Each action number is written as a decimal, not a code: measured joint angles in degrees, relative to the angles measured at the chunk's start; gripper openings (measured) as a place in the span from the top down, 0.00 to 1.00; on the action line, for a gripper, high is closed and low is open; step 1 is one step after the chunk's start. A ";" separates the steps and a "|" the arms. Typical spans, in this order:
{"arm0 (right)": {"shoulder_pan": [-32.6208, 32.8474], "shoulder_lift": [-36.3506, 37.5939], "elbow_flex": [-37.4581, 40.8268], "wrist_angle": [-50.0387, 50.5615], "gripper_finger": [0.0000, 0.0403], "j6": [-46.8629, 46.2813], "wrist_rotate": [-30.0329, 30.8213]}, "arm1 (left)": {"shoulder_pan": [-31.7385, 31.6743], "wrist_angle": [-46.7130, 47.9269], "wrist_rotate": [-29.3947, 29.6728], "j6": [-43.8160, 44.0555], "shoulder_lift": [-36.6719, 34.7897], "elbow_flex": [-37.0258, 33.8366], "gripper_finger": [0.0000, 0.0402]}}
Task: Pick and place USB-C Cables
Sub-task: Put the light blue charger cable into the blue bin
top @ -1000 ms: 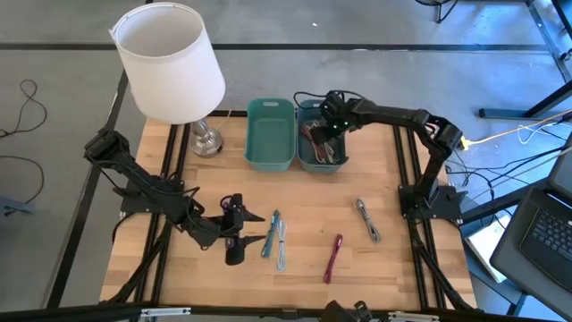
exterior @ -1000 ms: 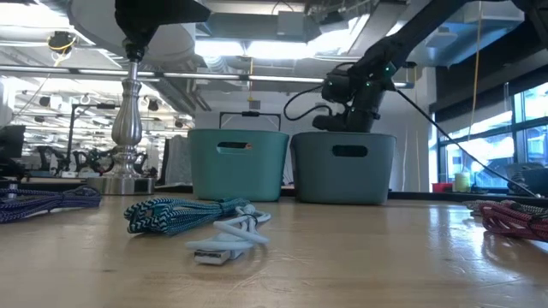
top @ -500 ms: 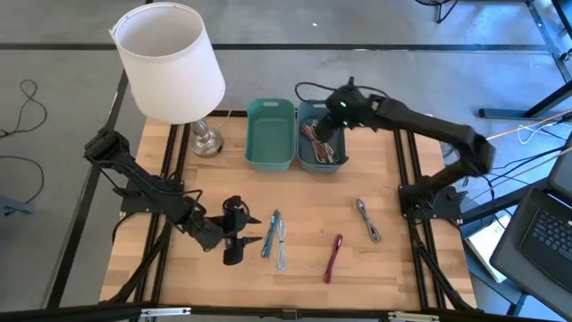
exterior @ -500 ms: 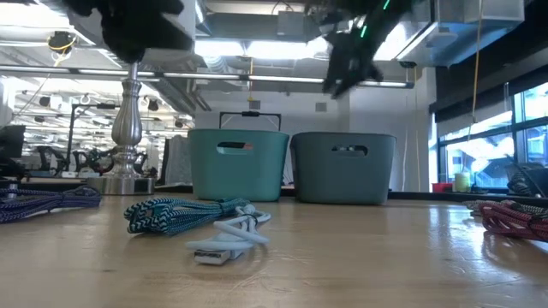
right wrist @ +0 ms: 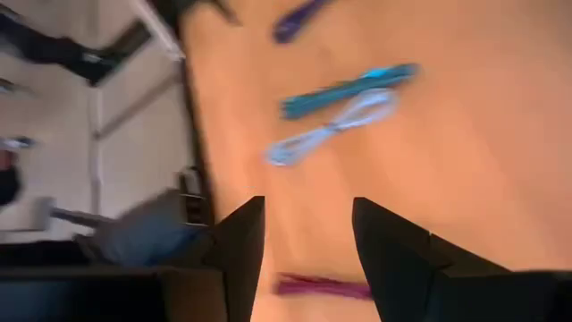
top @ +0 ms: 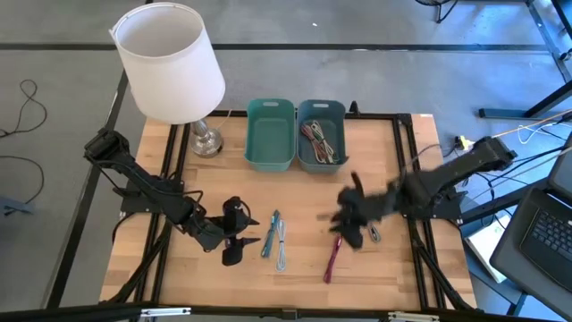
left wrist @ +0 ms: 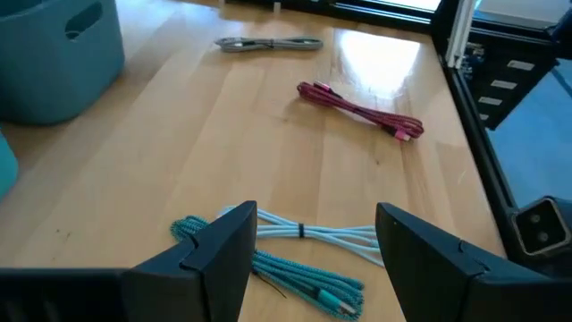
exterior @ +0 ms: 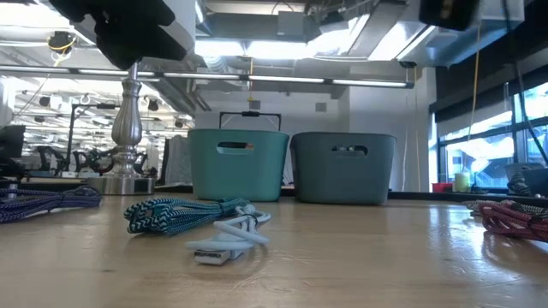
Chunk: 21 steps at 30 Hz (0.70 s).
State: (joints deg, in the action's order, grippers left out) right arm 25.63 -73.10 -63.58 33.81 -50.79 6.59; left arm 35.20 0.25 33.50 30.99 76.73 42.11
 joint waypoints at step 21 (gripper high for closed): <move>12.03 -10.66 6.52 -33.75 0.57 19.94 25.38 | -5.00 -9.08 -10.94 27.02 12.45 0.01 0.44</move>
State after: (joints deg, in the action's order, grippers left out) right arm 37.66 -83.77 -57.06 0.07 -30.85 31.97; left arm 30.20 -8.83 22.56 58.00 89.18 42.12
